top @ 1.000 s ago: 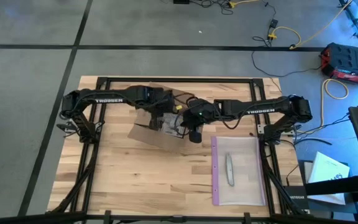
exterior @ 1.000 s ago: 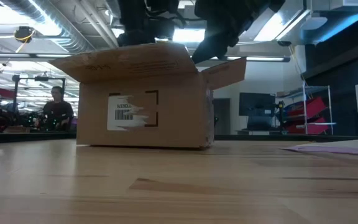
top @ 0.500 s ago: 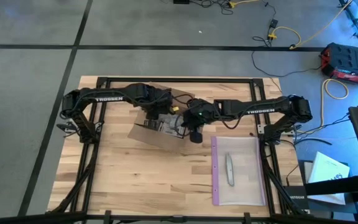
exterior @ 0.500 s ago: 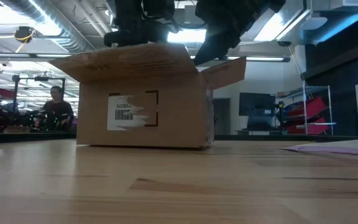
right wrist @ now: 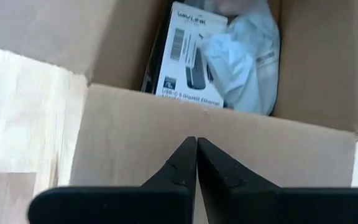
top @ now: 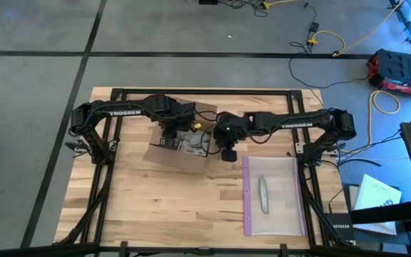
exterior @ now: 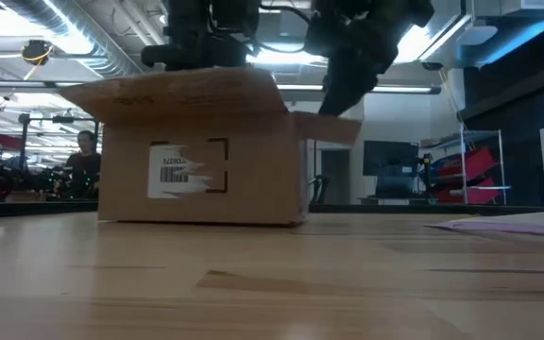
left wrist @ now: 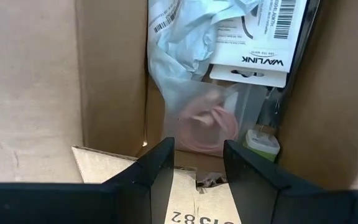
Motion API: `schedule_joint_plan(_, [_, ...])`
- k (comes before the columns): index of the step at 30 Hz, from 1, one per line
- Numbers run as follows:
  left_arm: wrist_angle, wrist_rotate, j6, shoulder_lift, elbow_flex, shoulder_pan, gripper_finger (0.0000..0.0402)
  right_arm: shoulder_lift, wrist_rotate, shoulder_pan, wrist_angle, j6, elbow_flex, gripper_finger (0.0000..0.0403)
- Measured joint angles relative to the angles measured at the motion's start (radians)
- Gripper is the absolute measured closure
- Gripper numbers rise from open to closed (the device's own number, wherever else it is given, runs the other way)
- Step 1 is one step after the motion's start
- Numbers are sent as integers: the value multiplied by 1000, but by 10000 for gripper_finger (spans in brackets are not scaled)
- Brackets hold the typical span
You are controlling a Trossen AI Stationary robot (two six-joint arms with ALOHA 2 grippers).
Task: Unpack boxes
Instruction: Open the cardboard box using the cutter
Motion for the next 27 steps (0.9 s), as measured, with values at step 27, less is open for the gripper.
schedule_joint_plan(27, [-74, -1, -56, 0, 0, 0, 274, 94, -91, 1, 196, 34, 43, 269])
